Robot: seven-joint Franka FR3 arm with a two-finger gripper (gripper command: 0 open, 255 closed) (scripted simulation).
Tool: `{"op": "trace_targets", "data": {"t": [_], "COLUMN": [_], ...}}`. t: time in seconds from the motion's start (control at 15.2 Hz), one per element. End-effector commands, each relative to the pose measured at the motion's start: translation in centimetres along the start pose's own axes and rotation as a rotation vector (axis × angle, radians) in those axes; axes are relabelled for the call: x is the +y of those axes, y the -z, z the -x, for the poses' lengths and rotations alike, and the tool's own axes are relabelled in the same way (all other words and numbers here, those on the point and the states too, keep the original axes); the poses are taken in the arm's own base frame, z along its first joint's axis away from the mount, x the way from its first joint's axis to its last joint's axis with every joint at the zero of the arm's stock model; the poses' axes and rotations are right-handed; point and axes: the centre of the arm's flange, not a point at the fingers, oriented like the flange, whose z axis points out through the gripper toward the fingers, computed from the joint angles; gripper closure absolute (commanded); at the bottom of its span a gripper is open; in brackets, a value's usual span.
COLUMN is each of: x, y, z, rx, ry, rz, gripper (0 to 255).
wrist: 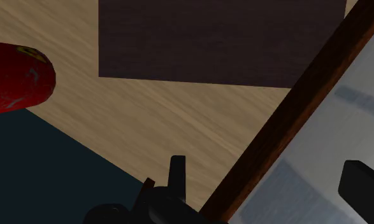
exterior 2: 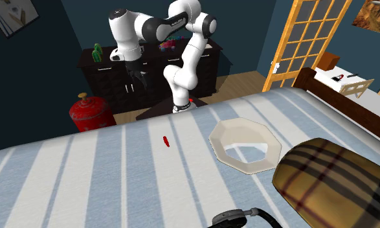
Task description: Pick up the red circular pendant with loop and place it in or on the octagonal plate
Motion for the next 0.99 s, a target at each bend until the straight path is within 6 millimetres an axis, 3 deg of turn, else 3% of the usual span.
{"op": "trace_targets", "data": {"t": [0.0, 0.92], "x": [0.0, -19.1], "y": [0.0, 1.2], "z": [0.0, -6.6], "rx": [0.0, 0.023], "ry": [0.0, -0.029], "rz": [0.0, 0.133], "gripper": [0, 0]}}
